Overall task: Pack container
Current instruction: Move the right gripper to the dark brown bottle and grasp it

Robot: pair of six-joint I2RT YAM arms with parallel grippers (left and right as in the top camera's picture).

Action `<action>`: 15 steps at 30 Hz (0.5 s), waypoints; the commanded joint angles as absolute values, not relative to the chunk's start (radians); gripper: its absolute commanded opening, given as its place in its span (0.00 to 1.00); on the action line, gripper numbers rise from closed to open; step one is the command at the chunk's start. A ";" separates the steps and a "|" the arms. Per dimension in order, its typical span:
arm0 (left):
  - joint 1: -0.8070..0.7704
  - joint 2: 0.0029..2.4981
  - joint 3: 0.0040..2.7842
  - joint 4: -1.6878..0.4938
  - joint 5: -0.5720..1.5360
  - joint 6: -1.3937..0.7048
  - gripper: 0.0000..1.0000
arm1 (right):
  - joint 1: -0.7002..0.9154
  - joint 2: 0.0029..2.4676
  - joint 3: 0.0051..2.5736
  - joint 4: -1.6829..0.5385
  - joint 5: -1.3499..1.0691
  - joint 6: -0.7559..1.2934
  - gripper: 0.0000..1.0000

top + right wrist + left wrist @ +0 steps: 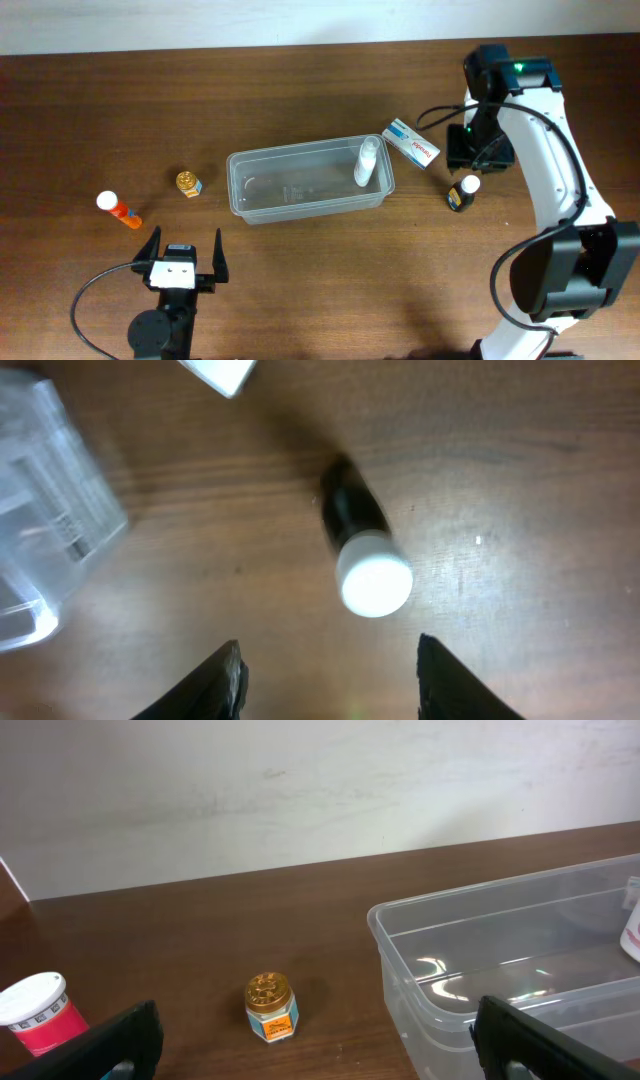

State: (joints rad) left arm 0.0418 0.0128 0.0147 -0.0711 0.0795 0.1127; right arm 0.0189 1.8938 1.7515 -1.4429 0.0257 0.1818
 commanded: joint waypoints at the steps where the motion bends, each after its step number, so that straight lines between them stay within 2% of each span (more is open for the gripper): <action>1: 0.049 0.006 0.009 -0.072 0.090 0.122 0.99 | -0.022 1.887 1.686 -1.404 0.007 0.139 0.48; 15: 0.049 0.006 0.009 -0.072 0.090 0.122 0.99 | -0.069 1.887 1.466 -1.179 -0.072 0.075 0.48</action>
